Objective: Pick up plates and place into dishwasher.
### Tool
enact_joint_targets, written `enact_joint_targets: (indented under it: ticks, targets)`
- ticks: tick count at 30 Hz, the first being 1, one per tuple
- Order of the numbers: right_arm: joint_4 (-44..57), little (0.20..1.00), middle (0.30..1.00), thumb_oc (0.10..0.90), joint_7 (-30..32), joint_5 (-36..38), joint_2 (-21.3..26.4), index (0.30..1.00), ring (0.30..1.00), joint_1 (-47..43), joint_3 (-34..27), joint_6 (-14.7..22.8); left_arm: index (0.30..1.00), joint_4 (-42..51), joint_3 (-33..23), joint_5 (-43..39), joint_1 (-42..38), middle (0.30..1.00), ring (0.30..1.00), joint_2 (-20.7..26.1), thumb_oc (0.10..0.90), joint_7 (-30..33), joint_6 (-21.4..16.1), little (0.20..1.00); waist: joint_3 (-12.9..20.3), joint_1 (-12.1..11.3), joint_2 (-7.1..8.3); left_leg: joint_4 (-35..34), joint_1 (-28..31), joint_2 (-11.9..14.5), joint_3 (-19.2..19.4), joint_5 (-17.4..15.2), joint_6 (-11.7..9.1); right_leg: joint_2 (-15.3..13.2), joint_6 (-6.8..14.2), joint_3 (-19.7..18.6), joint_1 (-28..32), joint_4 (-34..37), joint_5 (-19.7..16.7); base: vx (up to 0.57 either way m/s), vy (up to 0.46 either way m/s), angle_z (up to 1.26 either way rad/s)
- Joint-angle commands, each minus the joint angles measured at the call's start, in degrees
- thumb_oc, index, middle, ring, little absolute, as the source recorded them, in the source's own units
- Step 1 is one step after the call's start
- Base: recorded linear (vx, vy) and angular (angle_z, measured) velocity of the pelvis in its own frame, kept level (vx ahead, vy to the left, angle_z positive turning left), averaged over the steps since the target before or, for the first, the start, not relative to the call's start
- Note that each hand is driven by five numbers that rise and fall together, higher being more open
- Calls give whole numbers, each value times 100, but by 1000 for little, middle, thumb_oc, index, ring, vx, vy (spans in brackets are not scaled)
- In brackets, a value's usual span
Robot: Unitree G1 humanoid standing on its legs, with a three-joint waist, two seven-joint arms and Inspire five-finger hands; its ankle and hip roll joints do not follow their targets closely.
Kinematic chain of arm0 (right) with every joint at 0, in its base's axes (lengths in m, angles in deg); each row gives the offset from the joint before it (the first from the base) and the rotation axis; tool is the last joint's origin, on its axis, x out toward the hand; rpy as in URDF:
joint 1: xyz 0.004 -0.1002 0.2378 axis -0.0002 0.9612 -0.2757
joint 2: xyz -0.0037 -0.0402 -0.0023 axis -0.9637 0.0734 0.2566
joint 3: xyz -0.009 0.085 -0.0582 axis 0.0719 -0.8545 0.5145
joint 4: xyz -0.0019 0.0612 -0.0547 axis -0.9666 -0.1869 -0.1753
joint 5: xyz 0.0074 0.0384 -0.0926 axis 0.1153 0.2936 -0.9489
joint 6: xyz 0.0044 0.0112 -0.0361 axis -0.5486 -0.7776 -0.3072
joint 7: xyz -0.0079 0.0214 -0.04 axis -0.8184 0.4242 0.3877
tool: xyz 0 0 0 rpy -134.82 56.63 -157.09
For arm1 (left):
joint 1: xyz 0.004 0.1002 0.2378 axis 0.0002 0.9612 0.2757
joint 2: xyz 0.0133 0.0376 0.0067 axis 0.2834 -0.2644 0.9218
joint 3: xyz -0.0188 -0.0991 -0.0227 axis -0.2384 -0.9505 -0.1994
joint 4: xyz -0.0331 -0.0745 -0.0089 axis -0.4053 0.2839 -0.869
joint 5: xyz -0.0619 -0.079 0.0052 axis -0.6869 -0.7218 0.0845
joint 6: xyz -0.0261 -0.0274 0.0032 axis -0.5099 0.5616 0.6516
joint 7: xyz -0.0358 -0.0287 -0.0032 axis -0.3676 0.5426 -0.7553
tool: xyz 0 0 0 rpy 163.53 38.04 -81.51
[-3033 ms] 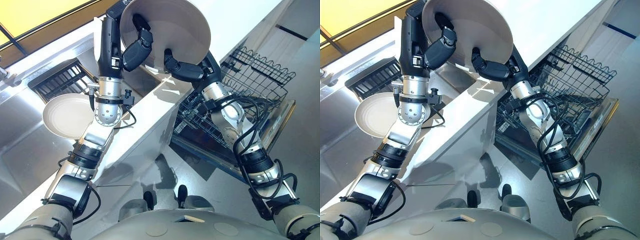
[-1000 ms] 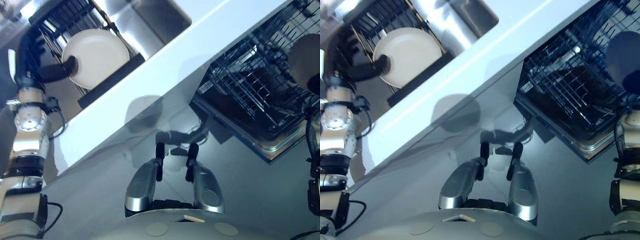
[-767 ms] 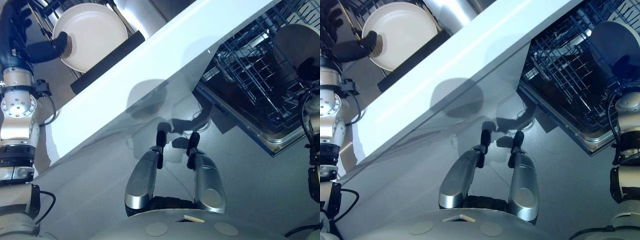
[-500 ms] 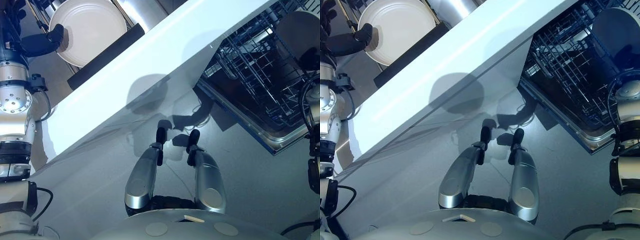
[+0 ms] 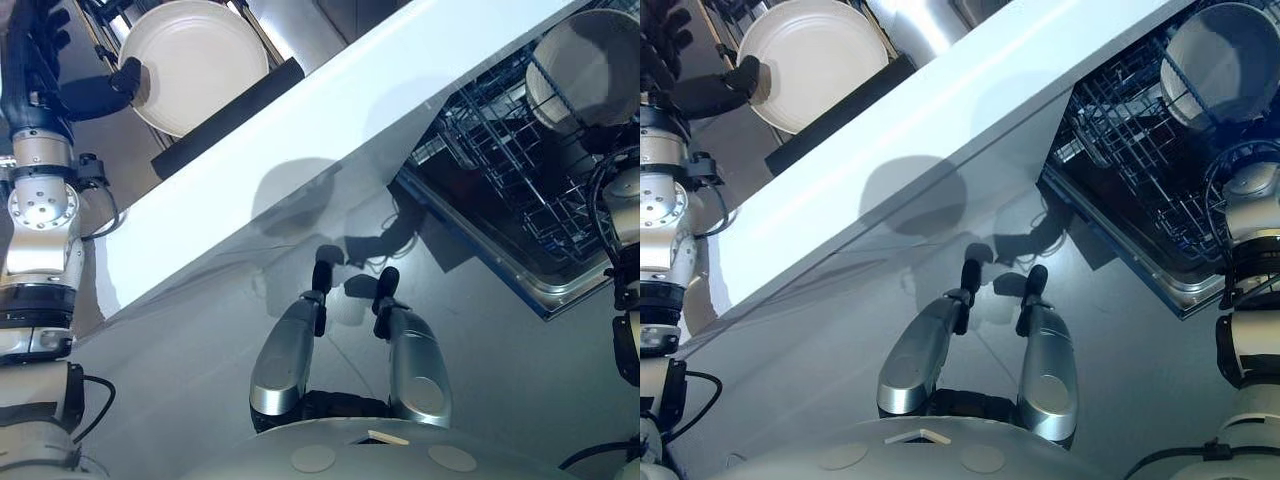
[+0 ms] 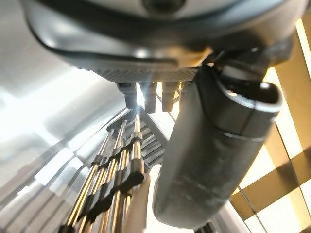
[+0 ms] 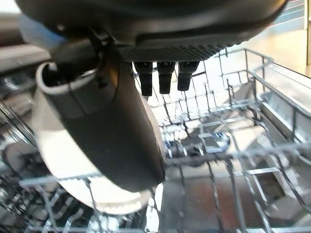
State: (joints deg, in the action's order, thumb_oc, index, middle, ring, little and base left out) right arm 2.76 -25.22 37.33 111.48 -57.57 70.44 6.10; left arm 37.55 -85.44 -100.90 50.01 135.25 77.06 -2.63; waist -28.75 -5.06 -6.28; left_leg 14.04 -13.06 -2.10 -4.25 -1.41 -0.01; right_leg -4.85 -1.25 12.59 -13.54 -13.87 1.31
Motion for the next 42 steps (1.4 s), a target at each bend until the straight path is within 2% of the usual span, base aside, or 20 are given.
enact_joint_targets:
  ticks: [1,8,15,25,30,34,36,40,42]
  targets:
    - [373,900,900,800,283,-401,323,900,900,190,-202,380,900,241,-291,83,323,900,900,108,800,88,-508,900,741,-110,222,-863,313,-171,-58,41,104,268,163,-131,66,-738,1019,35,35,-6]
    - [588,900,900,800,353,-300,344,900,900,489,-482,654,900,246,-477,113,589,900,900,26,800,-42,-505,900,986,-116,322,-1026,657,-197,-22,-33,135,269,234,-108,459,-417,970,12,38,-6]
    - [1037,900,900,800,580,76,203,900,900,942,-1012,1084,900,265,-566,196,787,900,900,-27,800,-136,-481,900,1333,-7,377,-1225,1066,-227,89,-149,176,241,362,-201,895,42,849,16,83,-13]
    - [1728,900,900,800,505,127,30,900,900,1895,-1723,1135,900,157,-632,545,745,900,900,184,800,-402,-164,900,1836,229,387,-1461,1526,-238,324,-288,242,174,556,-393,1214,267,761,31,100,-12]
    - [2332,900,900,800,495,303,-225,900,900,2422,-2047,1544,900,87,-725,749,799,900,900,299,800,-585,84,900,1942,341,359,-1494,1672,-265,433,-380,307,130,661,-488,1251,252,696,45,106,-12]
    - [2870,900,900,800,140,868,-524,900,900,2847,-2299,1920,900,9,-866,943,927,900,900,350,800,-806,213,900,1971,414,334,-1488,1708,-297,507,-434,373,97,729,-547,1199,169,661,30,113,-4]
    - [3232,900,900,800,-279,1208,-857,900,900,3114,-2361,2120,900,-43,-971,1145,1000,900,900,366,800,-954,328,900,1973,476,316,-1477,1711,-307,569,-457,410,88,758,-608,1148,112,658,22,121,-10]
    - [3706,900,900,800,-972,1306,-1333,900,900,3442,-2177,2377,900,-183,-996,1273,1104,900,900,450,800,-1408,584,900,1960,595,266,-1468,1692,-332,644,-473,458,90,791,-720,1066,91,625,6,117,-15]
    - [3830,900,900,800,-1307,1251,-1494,900,900,3527,-2019,2438,900,-294,-961,1238,1123,900,900,503,800,-1827,892,900,1946,644,223,-1486,1674,-343,668,-454,471,106,798,-781,1049,135,605,-15,114,-20]
